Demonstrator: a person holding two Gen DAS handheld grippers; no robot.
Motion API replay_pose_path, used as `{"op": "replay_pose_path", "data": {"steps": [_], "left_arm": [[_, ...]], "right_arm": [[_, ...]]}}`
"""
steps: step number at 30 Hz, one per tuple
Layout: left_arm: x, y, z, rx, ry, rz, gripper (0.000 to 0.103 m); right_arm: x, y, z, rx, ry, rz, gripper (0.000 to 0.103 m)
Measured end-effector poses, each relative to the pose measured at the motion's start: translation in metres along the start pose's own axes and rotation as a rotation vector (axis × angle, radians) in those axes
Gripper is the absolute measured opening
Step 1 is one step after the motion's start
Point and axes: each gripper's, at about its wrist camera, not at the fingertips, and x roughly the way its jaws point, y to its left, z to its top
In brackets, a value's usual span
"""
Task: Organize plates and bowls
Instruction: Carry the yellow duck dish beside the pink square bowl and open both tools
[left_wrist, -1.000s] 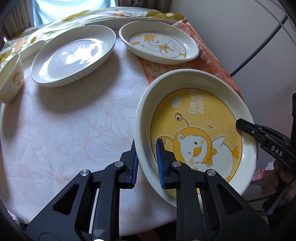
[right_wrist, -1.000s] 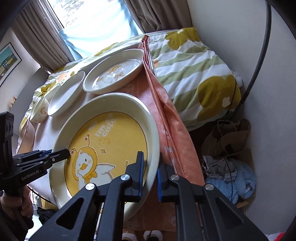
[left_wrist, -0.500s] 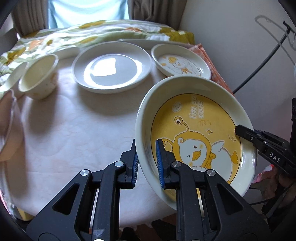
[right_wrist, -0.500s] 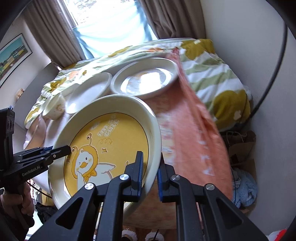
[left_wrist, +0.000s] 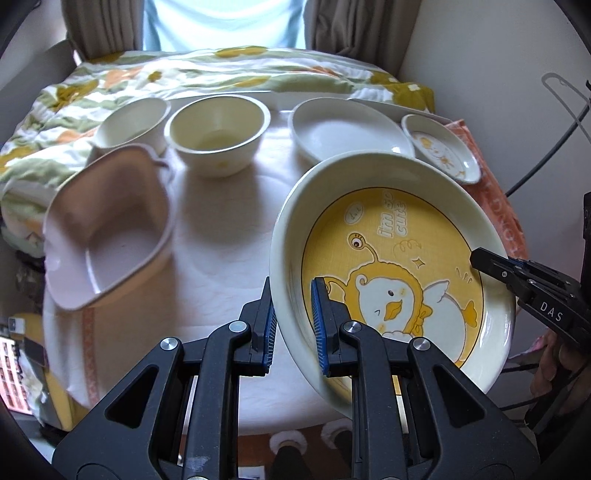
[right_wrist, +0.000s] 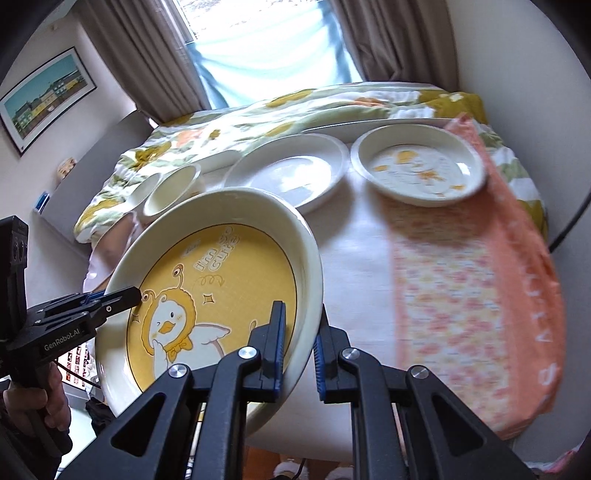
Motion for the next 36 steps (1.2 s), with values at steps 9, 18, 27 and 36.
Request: {"op": "replay_pose_path", "data": {"steps": [9,18,27,36], "left_arm": [[0.012,0.054,-0.015,-0.024,0.031,0.009,0.015],[0.036,0.071,-0.025,-0.038,0.04,-0.014,0.015],[0.045,0.071,-0.028,-0.037,0.042,-0.013,0.015],[0.046,0.068,-0.028,-0.029,0.042,-0.003,0.015]], "right_arm": [[0.041,0.049,-0.006,-0.015,0.04,0.014,0.013],[0.07,0.05,-0.015,-0.023,0.063,0.002,0.013],[0.077,0.05,-0.019,-0.033,0.064,0.002,0.013],[0.079,0.054,-0.02,-0.032,0.064,-0.012,0.013]]}}
